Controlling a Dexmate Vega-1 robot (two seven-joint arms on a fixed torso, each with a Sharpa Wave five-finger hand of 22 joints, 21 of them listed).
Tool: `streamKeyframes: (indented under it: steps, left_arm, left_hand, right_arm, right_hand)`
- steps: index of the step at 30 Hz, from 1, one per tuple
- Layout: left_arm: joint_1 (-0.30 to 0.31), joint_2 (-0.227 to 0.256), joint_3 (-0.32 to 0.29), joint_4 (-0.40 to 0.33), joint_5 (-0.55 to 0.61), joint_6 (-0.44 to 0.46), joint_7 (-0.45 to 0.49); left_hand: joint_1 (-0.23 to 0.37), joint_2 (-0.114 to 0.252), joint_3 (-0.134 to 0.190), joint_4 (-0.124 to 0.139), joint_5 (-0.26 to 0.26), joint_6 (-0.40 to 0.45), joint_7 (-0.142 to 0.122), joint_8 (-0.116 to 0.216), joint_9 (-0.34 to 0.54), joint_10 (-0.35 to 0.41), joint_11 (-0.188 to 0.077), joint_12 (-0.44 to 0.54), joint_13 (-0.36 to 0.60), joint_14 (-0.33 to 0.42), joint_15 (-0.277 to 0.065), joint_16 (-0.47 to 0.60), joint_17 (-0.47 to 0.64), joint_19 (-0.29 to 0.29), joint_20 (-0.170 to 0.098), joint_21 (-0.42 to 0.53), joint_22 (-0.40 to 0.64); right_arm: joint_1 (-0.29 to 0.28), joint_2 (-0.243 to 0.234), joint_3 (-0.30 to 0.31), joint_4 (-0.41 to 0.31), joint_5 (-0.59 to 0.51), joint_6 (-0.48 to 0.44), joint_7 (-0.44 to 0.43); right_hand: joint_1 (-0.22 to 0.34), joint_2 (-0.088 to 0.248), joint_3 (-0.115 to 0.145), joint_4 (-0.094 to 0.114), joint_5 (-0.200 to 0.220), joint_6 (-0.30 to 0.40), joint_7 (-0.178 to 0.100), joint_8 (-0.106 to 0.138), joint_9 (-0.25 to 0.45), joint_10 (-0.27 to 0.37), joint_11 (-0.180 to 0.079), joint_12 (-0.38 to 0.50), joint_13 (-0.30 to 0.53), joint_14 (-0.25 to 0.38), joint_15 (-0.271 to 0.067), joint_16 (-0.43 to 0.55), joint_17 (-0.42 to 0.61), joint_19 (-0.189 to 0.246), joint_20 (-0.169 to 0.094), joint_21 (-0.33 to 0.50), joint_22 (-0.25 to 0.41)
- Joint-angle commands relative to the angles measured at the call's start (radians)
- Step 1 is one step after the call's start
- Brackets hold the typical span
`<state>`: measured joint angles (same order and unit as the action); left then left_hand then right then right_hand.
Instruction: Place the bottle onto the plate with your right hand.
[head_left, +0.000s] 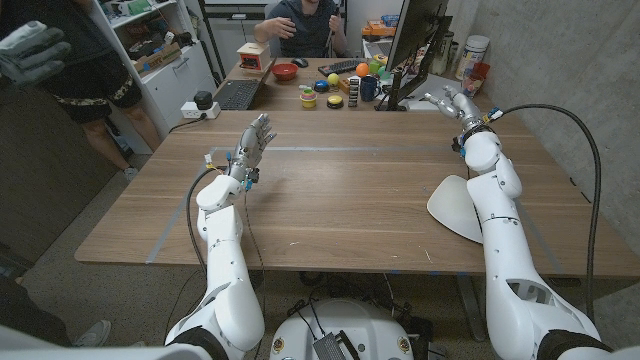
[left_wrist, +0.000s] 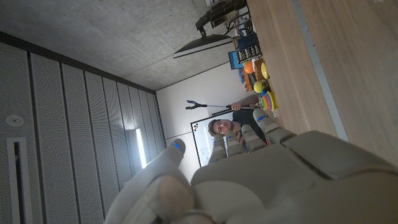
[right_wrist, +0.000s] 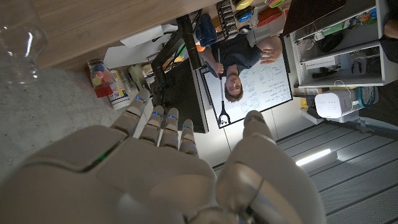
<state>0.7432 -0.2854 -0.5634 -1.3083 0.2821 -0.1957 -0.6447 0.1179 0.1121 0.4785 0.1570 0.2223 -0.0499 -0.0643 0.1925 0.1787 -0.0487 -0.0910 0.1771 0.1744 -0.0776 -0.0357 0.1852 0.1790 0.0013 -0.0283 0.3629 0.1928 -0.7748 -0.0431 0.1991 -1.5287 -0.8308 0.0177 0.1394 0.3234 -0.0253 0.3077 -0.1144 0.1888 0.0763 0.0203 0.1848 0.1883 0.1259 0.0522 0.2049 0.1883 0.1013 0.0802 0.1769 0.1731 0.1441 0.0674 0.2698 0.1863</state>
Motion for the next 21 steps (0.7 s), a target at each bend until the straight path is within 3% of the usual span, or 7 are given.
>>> streamKeyframes:
  steps: [1,2,5,9,14,17,21]
  left_arm:
    - [0.005,-0.003,0.003,-0.007,-0.002,-0.003,0.001]
    - [0.006,-0.003,0.004,-0.008,-0.002,-0.002,0.001]
    - [0.006,-0.003,0.005,-0.01,-0.003,0.0,-0.001]
    - [0.008,-0.003,0.007,-0.016,-0.005,-0.004,-0.004]
    - [0.012,-0.003,0.007,-0.022,-0.006,-0.002,-0.004]
    - [0.014,-0.002,0.007,-0.024,-0.004,0.001,-0.003]
    - [0.013,0.0,0.008,-0.019,-0.006,-0.001,-0.007]
  left_hand:
    - [-0.004,0.013,-0.001,0.001,0.006,-0.003,-0.011,0.004,0.005,-0.005,-0.008,0.007,0.005,-0.005,-0.028,0.005,0.005,0.001,-0.014,0.001,0.002]
    - [-0.004,0.013,-0.001,0.001,0.006,-0.003,-0.011,0.004,0.005,-0.005,-0.007,0.007,0.005,-0.004,-0.028,0.005,0.005,0.001,-0.015,0.001,0.002]
    - [-0.004,0.013,-0.001,0.0,0.006,-0.003,-0.01,0.004,0.005,-0.006,-0.006,0.007,0.005,-0.004,-0.027,0.005,0.005,0.001,-0.015,0.001,0.002]
    - [-0.004,0.013,-0.001,0.0,0.006,-0.003,-0.012,0.004,0.005,-0.006,-0.006,0.006,0.005,-0.004,-0.028,0.005,0.005,0.001,-0.014,0.001,0.002]
    - [-0.005,0.013,-0.002,0.001,0.006,-0.003,-0.011,0.005,0.005,-0.006,-0.005,0.007,0.005,-0.005,-0.028,0.005,0.005,0.001,-0.014,0.001,0.002]
    - [-0.005,0.013,-0.002,0.0,0.006,-0.003,-0.011,0.005,0.005,-0.005,-0.008,0.007,0.005,-0.005,-0.028,0.005,0.005,0.001,-0.014,0.0,0.002]
    - [-0.005,0.013,-0.002,0.0,0.007,-0.003,-0.011,0.005,0.005,-0.005,-0.008,0.007,0.005,-0.004,-0.029,0.005,0.005,0.001,-0.014,0.0,0.002]
  right_arm:
    - [-0.005,0.004,0.013,0.005,-0.001,-0.038,-0.029]
    - [-0.006,0.0,0.01,0.005,-0.009,-0.043,-0.03]
    - [-0.003,0.0,0.013,0.013,-0.013,-0.057,-0.039]
    - [-0.001,0.002,0.015,0.019,-0.018,-0.077,-0.052]
    - [-0.005,-0.003,0.009,0.025,-0.057,-0.114,-0.083]
    - [-0.007,-0.001,0.008,0.027,-0.068,-0.13,-0.102]
    - [-0.013,0.0,0.008,0.024,-0.076,-0.144,-0.116]
  right_hand:
    - [0.005,-0.008,-0.005,-0.004,0.005,-0.002,0.006,0.004,0.004,-0.011,-0.001,-0.005,0.004,-0.009,0.0,-0.006,0.003,-0.012,0.005,-0.006,0.0]
    - [0.006,-0.01,-0.008,-0.005,0.006,-0.003,0.006,0.005,0.004,-0.012,-0.001,-0.004,0.004,-0.012,0.0,-0.005,0.003,-0.015,0.025,-0.009,0.0]
    - [0.007,-0.011,-0.011,-0.006,0.006,-0.006,0.004,0.005,0.004,-0.016,0.001,-0.004,0.004,-0.015,0.0,-0.003,0.003,-0.017,0.05,-0.012,0.001]
    - [0.007,-0.012,-0.012,-0.006,0.007,-0.006,0.003,0.005,0.004,-0.019,0.001,-0.004,0.004,-0.016,0.0,-0.002,0.003,-0.014,0.056,-0.012,0.001]
    - [0.008,-0.014,-0.014,-0.006,0.007,-0.009,0.005,0.005,0.004,-0.027,0.008,-0.006,0.004,-0.021,0.003,-0.003,0.003,-0.017,0.055,-0.015,0.001]
    - [0.01,-0.02,-0.022,-0.008,0.009,-0.013,0.008,0.006,0.005,-0.043,0.015,-0.007,0.004,-0.047,0.013,-0.007,0.003,-0.055,0.03,-0.035,0.001]
    - [0.011,-0.024,-0.029,-0.008,0.011,-0.016,0.01,0.007,0.005,-0.051,0.019,-0.005,0.004,-0.075,0.021,-0.009,0.003,-0.105,0.016,-0.057,0.002]
